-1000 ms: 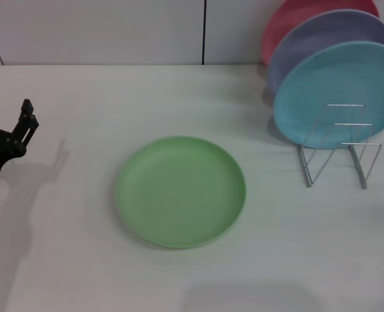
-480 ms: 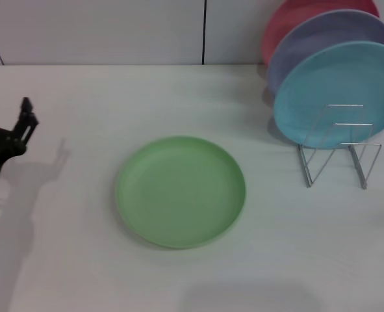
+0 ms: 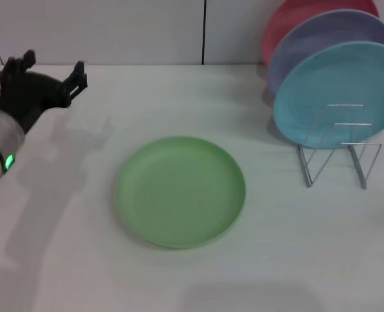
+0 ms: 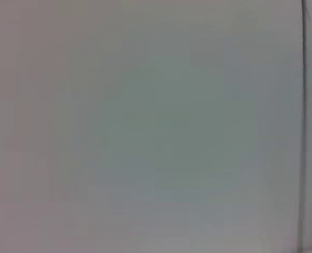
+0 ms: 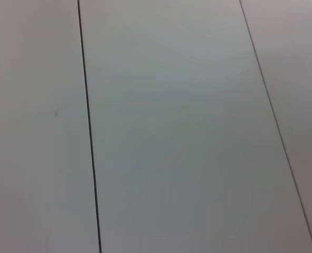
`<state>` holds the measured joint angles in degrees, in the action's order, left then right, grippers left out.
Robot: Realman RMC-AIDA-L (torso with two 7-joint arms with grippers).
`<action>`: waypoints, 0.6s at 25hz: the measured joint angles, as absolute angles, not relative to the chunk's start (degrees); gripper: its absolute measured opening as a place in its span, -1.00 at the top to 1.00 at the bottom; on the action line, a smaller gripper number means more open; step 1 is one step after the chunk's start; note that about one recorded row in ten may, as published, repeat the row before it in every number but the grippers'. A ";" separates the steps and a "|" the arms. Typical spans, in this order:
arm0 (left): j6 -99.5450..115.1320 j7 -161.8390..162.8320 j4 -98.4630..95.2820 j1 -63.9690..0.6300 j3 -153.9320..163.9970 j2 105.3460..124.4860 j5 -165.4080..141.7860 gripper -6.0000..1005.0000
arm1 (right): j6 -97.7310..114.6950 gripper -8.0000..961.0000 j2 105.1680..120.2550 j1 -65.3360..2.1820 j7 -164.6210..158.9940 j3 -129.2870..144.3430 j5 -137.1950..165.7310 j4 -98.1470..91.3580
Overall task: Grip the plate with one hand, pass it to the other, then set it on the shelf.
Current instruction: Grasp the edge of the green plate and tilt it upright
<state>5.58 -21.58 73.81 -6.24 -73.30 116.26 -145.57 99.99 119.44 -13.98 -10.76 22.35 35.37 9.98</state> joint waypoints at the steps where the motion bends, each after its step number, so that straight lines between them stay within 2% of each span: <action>1: -3.98 -23.13 78.74 -6.20 -77.08 117.40 -145.82 -0.72 | 99.92 -0.75 119.44 -13.98 -10.76 22.40 35.38 9.98; 3: -19.24 -24.42 84.67 -7.44 -81.48 118.17 -145.84 -0.72 | 99.70 -0.75 119.44 -13.99 -10.77 22.46 35.41 9.98; 11: -49.65 -13.09 88.82 -14.75 -86.54 118.35 -152.01 -0.71 | 99.15 -0.75 119.35 -14.29 -10.81 22.76 35.55 9.89; 15: -54.09 -9.50 88.60 -16.04 -85.57 118.43 -155.42 -0.71 | 99.02 -0.75 119.35 -14.34 -10.81 22.96 35.57 9.86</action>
<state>-54.09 -9.51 88.60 -16.04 -85.58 118.43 -155.42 99.02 119.35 -14.34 -10.81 22.96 35.57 9.86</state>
